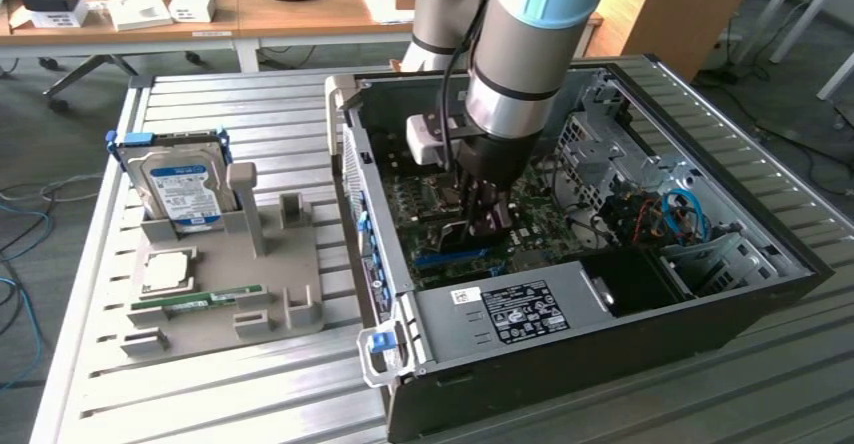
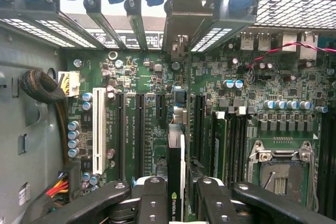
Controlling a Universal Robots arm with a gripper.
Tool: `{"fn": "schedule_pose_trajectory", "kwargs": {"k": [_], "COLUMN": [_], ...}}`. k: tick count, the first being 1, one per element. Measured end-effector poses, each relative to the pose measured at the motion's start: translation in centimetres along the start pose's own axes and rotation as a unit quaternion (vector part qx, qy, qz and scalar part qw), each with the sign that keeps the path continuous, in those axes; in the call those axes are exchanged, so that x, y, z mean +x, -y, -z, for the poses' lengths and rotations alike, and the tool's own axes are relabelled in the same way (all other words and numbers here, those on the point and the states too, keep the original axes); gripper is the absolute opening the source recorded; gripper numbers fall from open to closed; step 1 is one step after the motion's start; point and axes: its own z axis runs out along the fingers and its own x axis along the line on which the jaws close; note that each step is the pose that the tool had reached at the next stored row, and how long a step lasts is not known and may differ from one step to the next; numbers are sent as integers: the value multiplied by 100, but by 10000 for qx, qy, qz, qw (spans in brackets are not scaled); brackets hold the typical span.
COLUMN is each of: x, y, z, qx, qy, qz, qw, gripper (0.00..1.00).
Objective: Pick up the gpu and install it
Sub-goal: 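Insert the gpu into the slot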
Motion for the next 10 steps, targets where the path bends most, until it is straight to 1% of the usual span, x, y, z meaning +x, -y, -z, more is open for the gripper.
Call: {"fn": "schedule_pose_trajectory", "kwargs": {"k": [10], "x": [-3], "y": [-4], "z": [-6], "qx": [2], "qy": [0], "qz": [-11], "qw": [10000], "gripper": [26]}}
